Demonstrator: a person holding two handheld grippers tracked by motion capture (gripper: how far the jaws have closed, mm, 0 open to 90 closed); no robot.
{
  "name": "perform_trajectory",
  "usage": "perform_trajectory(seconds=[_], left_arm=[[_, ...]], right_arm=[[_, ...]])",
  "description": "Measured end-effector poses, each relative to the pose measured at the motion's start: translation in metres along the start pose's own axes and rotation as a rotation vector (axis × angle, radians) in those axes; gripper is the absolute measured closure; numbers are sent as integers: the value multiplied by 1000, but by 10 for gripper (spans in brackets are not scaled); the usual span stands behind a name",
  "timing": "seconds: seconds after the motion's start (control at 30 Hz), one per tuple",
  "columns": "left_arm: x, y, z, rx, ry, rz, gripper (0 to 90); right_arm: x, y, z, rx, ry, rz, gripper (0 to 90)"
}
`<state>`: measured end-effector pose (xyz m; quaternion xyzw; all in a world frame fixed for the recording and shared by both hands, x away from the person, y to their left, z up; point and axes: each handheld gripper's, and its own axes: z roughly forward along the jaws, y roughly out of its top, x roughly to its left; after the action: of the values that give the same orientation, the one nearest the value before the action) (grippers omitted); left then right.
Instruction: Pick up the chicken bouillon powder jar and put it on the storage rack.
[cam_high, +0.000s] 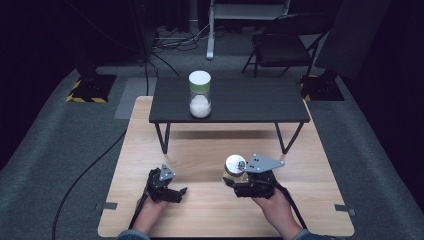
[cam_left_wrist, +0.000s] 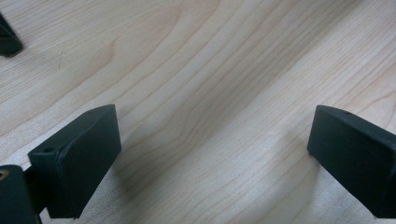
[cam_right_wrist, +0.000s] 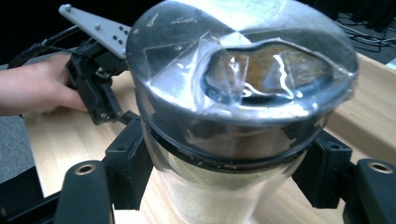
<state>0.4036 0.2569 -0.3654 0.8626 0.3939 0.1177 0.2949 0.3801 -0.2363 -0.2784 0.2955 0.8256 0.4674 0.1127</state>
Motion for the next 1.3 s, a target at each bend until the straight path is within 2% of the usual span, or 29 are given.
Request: perform_trajectory(seconds=[0.27, 0.47, 0.77, 1.07, 1.3], left_arm=[[-2, 0, 0, 2, 6, -6, 26], [-1, 0, 0, 1, 2, 0, 26], [-1, 0, 0, 1, 2, -1, 26], [-1, 0, 0, 2, 0, 3, 26], [-1, 0, 0, 2, 0, 3, 26]], right_arm=[[-16, 6, -8, -18, -26, 27, 300], [-25, 11, -8, -20, -35, 39, 300], [-34, 21, -10, -6, -51, 29, 300], [-45, 29, -16, -2, -69, 50, 300], [-52, 39, -19, -1, -101, 44, 300]])
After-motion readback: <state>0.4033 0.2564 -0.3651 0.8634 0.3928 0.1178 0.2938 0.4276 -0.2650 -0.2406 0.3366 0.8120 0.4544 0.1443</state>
